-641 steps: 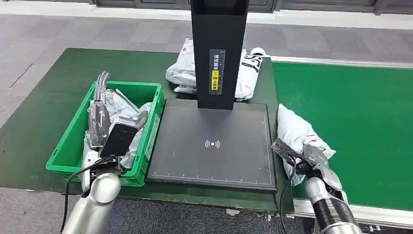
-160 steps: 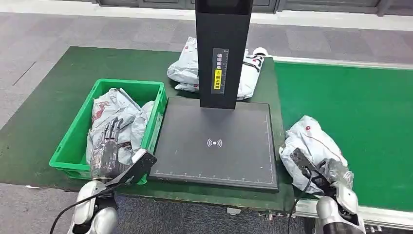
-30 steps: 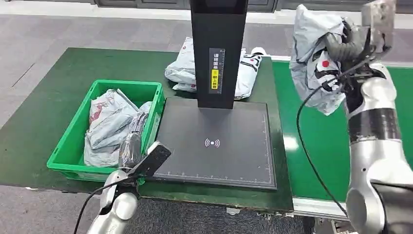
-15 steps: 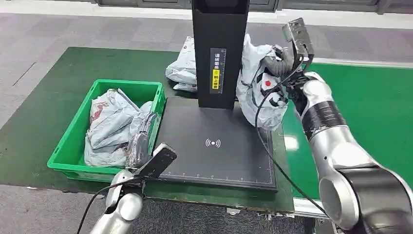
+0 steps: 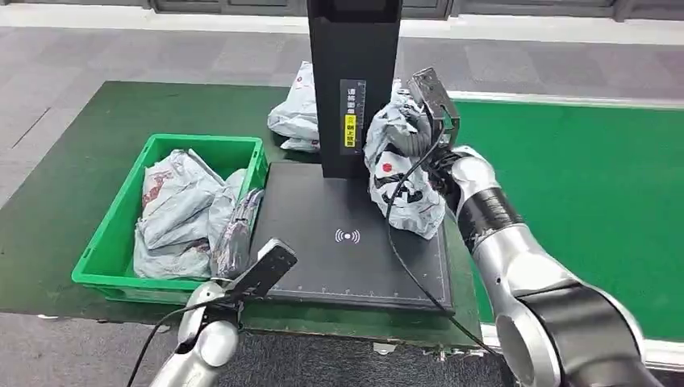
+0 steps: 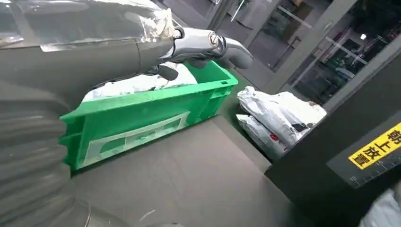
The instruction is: Moved the parcel from conveyor to table for the left to box.
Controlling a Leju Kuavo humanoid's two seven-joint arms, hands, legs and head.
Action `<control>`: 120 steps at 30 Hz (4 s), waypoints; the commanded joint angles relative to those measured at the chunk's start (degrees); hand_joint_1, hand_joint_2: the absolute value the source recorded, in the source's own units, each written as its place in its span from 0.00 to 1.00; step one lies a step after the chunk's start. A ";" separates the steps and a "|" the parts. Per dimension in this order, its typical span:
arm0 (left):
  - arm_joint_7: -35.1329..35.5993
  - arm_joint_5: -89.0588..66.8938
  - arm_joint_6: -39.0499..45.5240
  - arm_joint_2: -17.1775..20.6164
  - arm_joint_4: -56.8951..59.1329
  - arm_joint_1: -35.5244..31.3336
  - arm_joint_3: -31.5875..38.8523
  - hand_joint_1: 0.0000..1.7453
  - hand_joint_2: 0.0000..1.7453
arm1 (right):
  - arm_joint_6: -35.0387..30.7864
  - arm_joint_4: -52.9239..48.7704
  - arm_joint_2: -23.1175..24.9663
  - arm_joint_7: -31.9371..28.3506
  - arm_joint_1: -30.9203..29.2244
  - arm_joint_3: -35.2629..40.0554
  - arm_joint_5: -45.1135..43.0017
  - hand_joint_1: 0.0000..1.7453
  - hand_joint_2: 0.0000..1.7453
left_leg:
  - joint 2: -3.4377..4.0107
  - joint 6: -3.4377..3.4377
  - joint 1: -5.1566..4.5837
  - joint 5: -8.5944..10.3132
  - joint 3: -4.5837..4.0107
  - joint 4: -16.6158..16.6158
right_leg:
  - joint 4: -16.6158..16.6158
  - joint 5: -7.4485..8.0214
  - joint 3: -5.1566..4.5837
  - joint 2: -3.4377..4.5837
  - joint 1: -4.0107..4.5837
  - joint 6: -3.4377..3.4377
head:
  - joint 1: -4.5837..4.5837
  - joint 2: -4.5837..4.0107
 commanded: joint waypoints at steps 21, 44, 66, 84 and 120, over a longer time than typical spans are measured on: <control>1.22 -1.57 -1.39 2.50 5.08 -3.89 -2.76 0.00 1.00 | 21.05 -7.92 1.54 2.94 -1.94 15.63 -13.59 0.00 1.00 | -0.15 -0.37 0.19 0.21 -0.11 -0.09 | 0.15 0.11 -0.16 -0.22 0.24 -0.35 | 0.00 0.00; 2.58 -4.05 -2.35 1.15 2.73 -3.04 0.60 0.00 1.00 | 13.28 -15.68 -0.70 4.63 -4.17 25.07 -23.31 0.00 0.00 | -0.40 -0.33 0.15 0.26 -0.07 -0.17 | 0.04 0.10 -0.04 -0.45 0.27 -0.33 | 0.00 0.00; 2.55 -3.97 -2.49 1.68 1.92 -2.10 0.74 0.00 1.00 | 9.60 -8.53 -2.49 3.82 -4.05 24.38 -22.05 0.00 0.00 | -0.42 -0.33 0.14 0.26 -0.12 -0.11 | 0.07 0.10 -0.08 -0.45 0.26 -0.32 | 0.00 0.02; 5.73 -7.77 -1.99 1.76 -4.95 4.77 5.68 0.00 1.00 | 0.36 -11.42 -12.14 0.48 -7.53 38.77 9.33 0.00 0.00 | -0.45 -0.31 0.09 0.23 -0.23 -0.05 | 0.13 0.09 -0.17 -0.43 0.22 -0.30 | 0.00 0.02; 2.56 -28.37 10.59 -0.15 -10.14 -2.25 1.98 0.00 1.00 | -2.91 -88.54 -4.94 -29.86 66.45 -7.14 14.52 0.00 1.00 | -1.11 -0.30 0.44 -0.81 0.96 -0.19 | -0.30 -1.16 1.37 -1.16 0.57 -0.28 | -0.04 0.00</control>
